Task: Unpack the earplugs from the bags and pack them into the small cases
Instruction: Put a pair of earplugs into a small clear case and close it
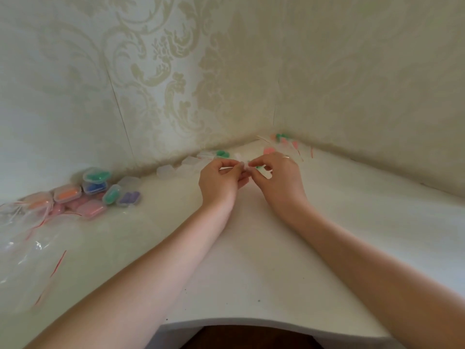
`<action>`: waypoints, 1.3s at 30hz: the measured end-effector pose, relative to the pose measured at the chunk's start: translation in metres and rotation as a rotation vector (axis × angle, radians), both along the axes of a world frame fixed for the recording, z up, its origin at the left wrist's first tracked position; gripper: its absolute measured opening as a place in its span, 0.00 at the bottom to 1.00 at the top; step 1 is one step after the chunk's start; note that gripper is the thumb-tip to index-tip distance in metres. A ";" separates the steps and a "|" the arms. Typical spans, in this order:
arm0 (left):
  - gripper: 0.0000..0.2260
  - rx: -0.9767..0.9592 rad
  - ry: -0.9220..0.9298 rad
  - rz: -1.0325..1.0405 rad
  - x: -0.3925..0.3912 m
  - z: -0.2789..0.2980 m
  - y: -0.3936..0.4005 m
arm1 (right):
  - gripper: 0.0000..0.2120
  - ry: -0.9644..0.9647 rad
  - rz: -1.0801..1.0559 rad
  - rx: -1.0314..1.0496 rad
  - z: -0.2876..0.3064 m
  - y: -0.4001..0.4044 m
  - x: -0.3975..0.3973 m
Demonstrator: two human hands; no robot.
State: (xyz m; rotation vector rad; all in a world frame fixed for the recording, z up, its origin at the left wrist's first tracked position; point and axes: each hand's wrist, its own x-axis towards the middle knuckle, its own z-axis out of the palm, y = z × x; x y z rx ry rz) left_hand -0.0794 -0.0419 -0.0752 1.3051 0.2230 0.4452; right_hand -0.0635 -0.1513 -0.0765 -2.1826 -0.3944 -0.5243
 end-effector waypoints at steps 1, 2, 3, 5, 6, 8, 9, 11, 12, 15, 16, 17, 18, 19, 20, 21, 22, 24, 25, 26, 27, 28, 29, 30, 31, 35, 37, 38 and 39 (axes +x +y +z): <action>0.03 -0.002 0.007 -0.002 0.000 0.000 0.000 | 0.10 -0.003 0.004 -0.015 0.001 0.001 0.000; 0.04 -0.001 0.014 -0.007 0.001 0.001 0.000 | 0.11 -0.004 0.017 -0.013 0.001 0.001 0.000; 0.05 0.002 0.021 -0.020 0.001 0.001 0.000 | 0.11 -0.006 0.037 -0.003 0.002 0.001 0.000; 0.05 0.006 0.032 -0.059 0.002 0.002 -0.001 | 0.11 -0.025 0.055 0.019 0.002 0.002 -0.001; 0.04 -0.006 0.036 -0.087 0.002 0.002 -0.002 | 0.10 -0.042 0.048 0.031 0.002 0.001 -0.001; 0.04 -0.045 0.047 -0.163 0.001 0.003 -0.003 | 0.11 -0.063 0.024 0.038 0.003 -0.002 -0.002; 0.07 -0.061 0.051 -0.201 0.001 0.003 -0.003 | 0.12 -0.067 0.007 0.016 0.003 -0.003 -0.003; 0.10 -0.070 0.039 -0.242 0.001 0.002 -0.004 | 0.13 -0.074 -0.020 -0.050 0.004 -0.005 -0.003; 0.12 -0.074 0.029 -0.245 0.001 0.002 -0.004 | 0.13 -0.079 -0.023 -0.065 0.005 -0.005 -0.004; 0.15 -0.081 0.031 -0.243 0.000 0.001 -0.003 | 0.12 -0.097 -0.015 -0.052 0.006 -0.004 -0.004; 0.15 -0.085 0.037 -0.243 0.000 0.002 -0.003 | 0.12 -0.095 -0.015 -0.054 0.006 -0.004 -0.003; 0.13 -0.096 0.043 -0.248 0.001 0.002 -0.003 | 0.12 -0.089 -0.015 -0.055 0.006 -0.004 -0.003; 0.11 -0.105 0.047 -0.253 0.001 0.003 -0.004 | 0.12 -0.083 -0.014 -0.046 0.007 -0.003 -0.002; 0.09 -0.110 0.050 -0.256 0.002 0.003 -0.004 | 0.11 -0.076 -0.014 -0.028 0.007 -0.003 -0.002; 0.08 -0.109 0.051 -0.256 0.002 0.003 -0.004 | 0.11 -0.076 -0.015 -0.009 0.007 -0.003 -0.003; 0.08 -0.107 0.051 -0.255 0.002 0.003 -0.004 | 0.10 -0.086 -0.022 0.000 0.009 -0.003 -0.004; 0.08 -0.105 0.049 -0.253 0.002 0.003 -0.004 | 0.10 -0.104 -0.031 -0.001 0.011 -0.003 -0.006; 0.08 -0.098 0.042 -0.255 0.001 0.003 -0.005 | 0.11 -0.121 -0.025 0.005 0.013 -0.002 -0.008; 0.07 -0.098 0.037 -0.262 0.001 0.004 -0.005 | 0.12 -0.119 -0.007 0.012 0.013 -0.002 -0.008; 0.07 -0.101 0.033 -0.271 0.000 0.005 -0.005 | 0.13 -0.116 0.020 0.019 0.012 -0.001 -0.008; 0.08 -0.109 0.031 -0.279 -0.002 0.006 -0.005 | 0.15 -0.111 0.047 0.022 0.012 0.000 -0.007; 0.08 -0.119 0.031 -0.281 -0.002 0.006 -0.004 | 0.16 -0.108 0.074 0.019 0.011 0.001 -0.006; 0.08 -0.131 0.033 -0.279 -0.002 0.006 -0.002 | 0.17 -0.104 0.096 0.014 0.010 0.002 -0.006; 0.08 -0.142 0.035 -0.271 -0.002 0.006 -0.001 | 0.18 -0.100 0.115 0.007 0.010 0.002 -0.006; 0.08 -0.157 0.038 -0.261 -0.001 0.005 0.000 | 0.18 -0.100 0.129 -0.003 0.010 0.003 -0.006; 0.09 -0.198 0.048 -0.240 0.002 0.004 0.002 | 0.12 -0.116 0.127 -0.016 0.005 0.003 -0.003; 0.10 -0.194 0.043 -0.237 0.003 0.003 0.000 | 0.08 -0.137 0.081 -0.008 0.005 0.001 0.000; 0.10 -0.190 0.041 -0.232 0.003 0.003 -0.001 | 0.06 -0.149 0.057 -0.012 0.005 -0.001 0.001; 0.10 -0.187 0.040 -0.234 0.003 0.003 -0.001 | 0.05 -0.161 0.035 -0.030 0.007 -0.003 0.001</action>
